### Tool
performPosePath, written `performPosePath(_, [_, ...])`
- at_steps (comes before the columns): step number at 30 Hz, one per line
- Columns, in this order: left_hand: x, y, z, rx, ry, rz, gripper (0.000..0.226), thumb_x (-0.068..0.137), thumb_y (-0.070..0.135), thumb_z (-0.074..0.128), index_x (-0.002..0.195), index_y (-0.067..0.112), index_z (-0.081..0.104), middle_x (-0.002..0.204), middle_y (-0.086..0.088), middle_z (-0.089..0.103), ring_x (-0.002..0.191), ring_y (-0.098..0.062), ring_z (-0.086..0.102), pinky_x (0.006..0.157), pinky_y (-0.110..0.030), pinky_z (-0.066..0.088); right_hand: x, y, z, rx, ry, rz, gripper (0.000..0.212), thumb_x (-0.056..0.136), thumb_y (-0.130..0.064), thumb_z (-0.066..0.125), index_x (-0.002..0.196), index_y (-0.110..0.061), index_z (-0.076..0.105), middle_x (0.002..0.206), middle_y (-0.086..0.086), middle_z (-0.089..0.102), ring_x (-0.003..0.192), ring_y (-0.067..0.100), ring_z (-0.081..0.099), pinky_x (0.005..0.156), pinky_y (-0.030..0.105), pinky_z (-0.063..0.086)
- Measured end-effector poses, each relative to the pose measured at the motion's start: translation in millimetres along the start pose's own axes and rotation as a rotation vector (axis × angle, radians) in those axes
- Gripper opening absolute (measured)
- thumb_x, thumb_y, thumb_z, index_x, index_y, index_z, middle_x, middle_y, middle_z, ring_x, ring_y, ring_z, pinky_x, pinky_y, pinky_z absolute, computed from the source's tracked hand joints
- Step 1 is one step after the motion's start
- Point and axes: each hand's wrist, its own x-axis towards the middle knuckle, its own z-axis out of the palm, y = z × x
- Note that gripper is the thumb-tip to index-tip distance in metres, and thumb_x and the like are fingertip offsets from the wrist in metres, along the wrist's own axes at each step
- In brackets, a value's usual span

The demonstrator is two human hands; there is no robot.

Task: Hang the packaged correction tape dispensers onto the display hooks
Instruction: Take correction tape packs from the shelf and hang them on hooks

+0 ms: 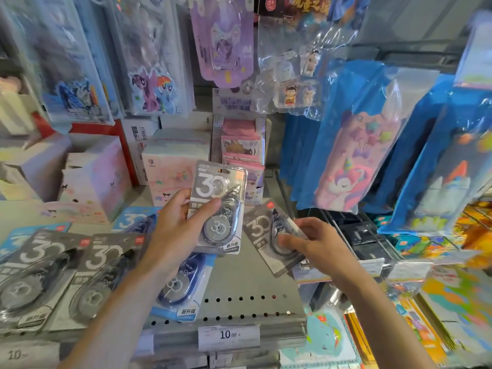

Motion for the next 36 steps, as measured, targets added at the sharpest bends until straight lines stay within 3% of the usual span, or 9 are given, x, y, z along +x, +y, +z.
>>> performPosePath(5, [-10,13,5,-0.002,0.018,0.025,0.022,0.088,0.031,0.078,0.1,0.047,0.071,0.098,0.018,0.079,0.085,-0.002,0.077,0.059,-0.012,0.056,-10,-6,-9,0.19,0.033,-0.078,0.031,0.081,-0.016,0.087,0.107,-0.02,0.069,0.094,0.001,0.081,0.073,0.008,0.076,0.057,0.015,0.052])
performPosePath(9, [-30,30,10,0.05,0.082,0.081,0.044,0.089,0.029,0.077,0.076,0.069,0.066,0.09,0.033,0.075,0.08,0.012,0.071,0.059,-0.003,0.049,-23,-13,-11,0.344,0.004,-0.146,0.034,0.081,-0.005,0.085,0.109,-0.007,0.066,0.077,-0.002,0.078,0.062,0.006,0.071,0.052,0.015,0.05])
performPosePath(12, [-49,34,7,0.085,0.151,0.115,0.03,0.087,0.035,0.077,0.09,0.064,0.068,0.098,0.03,0.076,0.087,0.011,0.071,0.066,-0.009,0.054,-38,-20,-5,0.418,-0.053,-0.204,0.034,0.084,0.0,0.081,0.113,-0.006,0.065,0.082,0.003,0.081,0.068,0.01,0.075,0.057,0.016,0.054])
performPosePath(16, [-78,42,-11,0.075,0.225,0.143,0.025,0.083,0.042,0.079,0.098,0.059,0.067,0.101,0.035,0.073,0.092,0.018,0.067,0.079,-0.014,0.048,-61,-26,18,0.478,-0.121,-0.243,0.042,0.085,0.004,0.077,0.123,-0.008,0.065,0.104,0.016,0.08,0.091,0.023,0.076,0.08,0.035,0.061])
performPosePath(19, [-97,49,-36,0.062,0.24,0.16,0.026,0.083,0.042,0.079,0.106,0.046,0.069,0.107,0.018,0.078,0.098,0.003,0.072,0.085,-0.03,0.047,-78,-32,42,0.487,-0.132,-0.274,0.038,0.083,0.002,0.078,0.118,-0.01,0.067,0.103,0.008,0.081,0.091,0.017,0.077,0.072,0.024,0.06])
performPosePath(22, [-113,57,-70,0.063,0.254,0.164,0.027,0.083,0.044,0.079,0.107,0.049,0.068,0.109,0.022,0.076,0.098,0.007,0.07,0.084,-0.029,0.046,-97,-42,70,0.515,-0.137,-0.285,0.04,0.077,-0.006,0.082,0.112,-0.016,0.067,0.101,0.004,0.082,0.085,0.012,0.077,0.065,0.019,0.057])
performPosePath(27, [-136,68,-152,0.028,0.269,0.197,0.029,0.078,0.035,0.084,0.104,0.035,0.073,0.105,0.006,0.08,0.099,-0.014,0.075,0.09,-0.043,0.054,-135,-69,138,0.48,-0.1,-0.314,0.041,0.074,-0.013,0.086,0.11,-0.025,0.071,0.104,0.007,0.081,0.095,0.022,0.077,0.071,0.025,0.059])
performPosePath(32, [-157,90,-255,0.076,0.214,0.262,0.026,0.08,0.039,0.079,0.105,0.037,0.072,0.104,0.011,0.079,0.096,-0.004,0.074,0.077,-0.02,0.053,-172,-101,227,0.534,-0.07,-0.269,0.044,0.08,-0.011,0.083,0.119,-0.022,0.067,0.112,0.007,0.08,0.11,0.031,0.074,0.09,0.043,0.059])
performPosePath(36, [-160,108,-320,0.085,0.231,0.299,0.017,0.09,0.018,0.075,0.106,0.023,0.071,0.095,0.015,0.08,0.084,0.003,0.073,0.067,-0.006,0.049,-190,-134,286,0.514,-0.046,-0.28,0.051,0.082,-0.014,0.086,0.127,-0.025,0.064,0.123,0.0,0.077,0.12,0.021,0.069,0.09,0.036,0.06])
